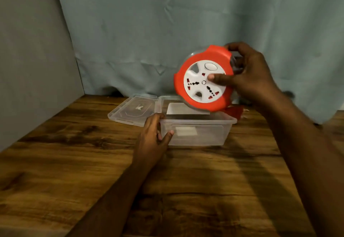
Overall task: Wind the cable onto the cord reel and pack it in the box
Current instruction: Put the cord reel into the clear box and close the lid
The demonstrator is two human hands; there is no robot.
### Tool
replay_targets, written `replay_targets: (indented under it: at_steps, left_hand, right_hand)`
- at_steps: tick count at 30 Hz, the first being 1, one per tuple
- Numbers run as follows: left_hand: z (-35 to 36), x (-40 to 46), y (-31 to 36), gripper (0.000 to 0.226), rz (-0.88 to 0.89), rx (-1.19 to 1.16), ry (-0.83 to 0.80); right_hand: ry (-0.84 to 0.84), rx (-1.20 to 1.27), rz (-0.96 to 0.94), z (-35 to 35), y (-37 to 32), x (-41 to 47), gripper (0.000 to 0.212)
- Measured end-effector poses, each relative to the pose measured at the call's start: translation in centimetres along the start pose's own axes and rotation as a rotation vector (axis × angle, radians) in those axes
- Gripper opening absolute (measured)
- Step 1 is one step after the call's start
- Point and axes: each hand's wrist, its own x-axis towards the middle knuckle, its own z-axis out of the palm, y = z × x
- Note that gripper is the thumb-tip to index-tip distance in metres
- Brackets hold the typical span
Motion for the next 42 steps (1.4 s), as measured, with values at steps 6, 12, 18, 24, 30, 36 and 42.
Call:
replay_targets:
  at_steps: [6,12,18,24,30,36,42]
  left_hand:
    - [0.2,-0.1,-0.3,0.051,-0.001,-0.042,0.01]
    - [0.4,0.1,-0.6,0.052,0.007,-0.036,0.012]
    - [1.0,0.3,-0.9,0.054,-0.003,-0.018,0.024]
    - [1.0,0.4,-0.9,0.06,-0.041,-0.001,0.032]
    - [0.1,0.1,-0.6,0.077,0.036,-0.216,0.07]
    - [-1.9,3.7,-1.4,0.052,-0.02,-0.187,0.285]
    - [-3.5,6.6,-4.6,0.056,-0.244,0.491,-0.214]
  right_hand:
    - [-0.194,-0.003,0.074,4.2,3.9,3.1,0.065]
    - [-0.276,0.161,0.308,7.2,8.6,2.1,0.064]
    - [-0.382,0.05,0.424,8.6,9.5,2.4,0.041]
    - [-0.073,-0.568,0.09,8.9,9.4,0.9,0.027]
    - [0.319,-0.403,-0.108,8.2,9.9,-4.4,0.019]
    - [0.279,-0.353,-0.356,8.8,11.9,-7.4,0.043]
    - [0.311,-0.275,-0.381,9.1,12.1,-7.9,0.054]
